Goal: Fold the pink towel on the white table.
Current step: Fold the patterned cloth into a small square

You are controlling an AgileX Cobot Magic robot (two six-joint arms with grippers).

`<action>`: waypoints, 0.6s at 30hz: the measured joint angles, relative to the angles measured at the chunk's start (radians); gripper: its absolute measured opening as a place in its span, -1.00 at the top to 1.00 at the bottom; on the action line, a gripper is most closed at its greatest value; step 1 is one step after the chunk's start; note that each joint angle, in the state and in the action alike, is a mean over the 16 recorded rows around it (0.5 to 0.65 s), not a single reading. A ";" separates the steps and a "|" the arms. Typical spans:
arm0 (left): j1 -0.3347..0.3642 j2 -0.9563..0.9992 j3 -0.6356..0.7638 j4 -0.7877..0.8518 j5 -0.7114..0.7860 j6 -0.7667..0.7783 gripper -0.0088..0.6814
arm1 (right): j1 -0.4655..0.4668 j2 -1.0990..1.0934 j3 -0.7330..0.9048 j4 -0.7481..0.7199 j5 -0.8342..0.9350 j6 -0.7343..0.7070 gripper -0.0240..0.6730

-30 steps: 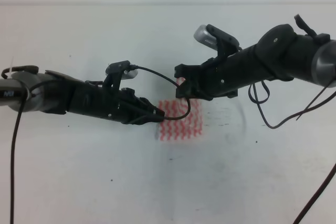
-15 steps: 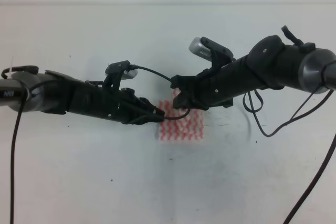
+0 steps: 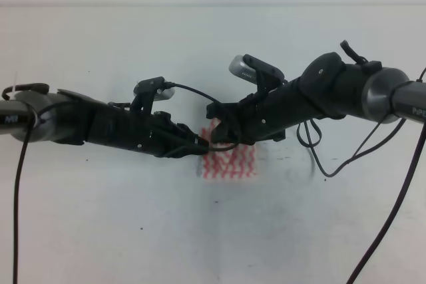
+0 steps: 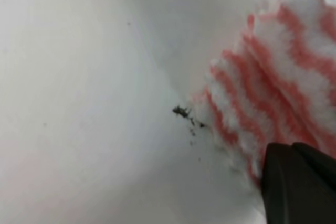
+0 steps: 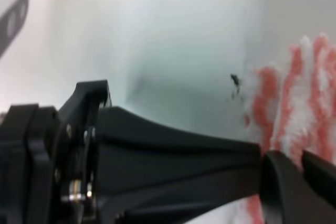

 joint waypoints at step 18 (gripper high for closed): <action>0.005 -0.008 0.000 -0.005 -0.001 -0.001 0.99 | 0.003 0.007 -0.017 0.000 -0.001 0.002 0.97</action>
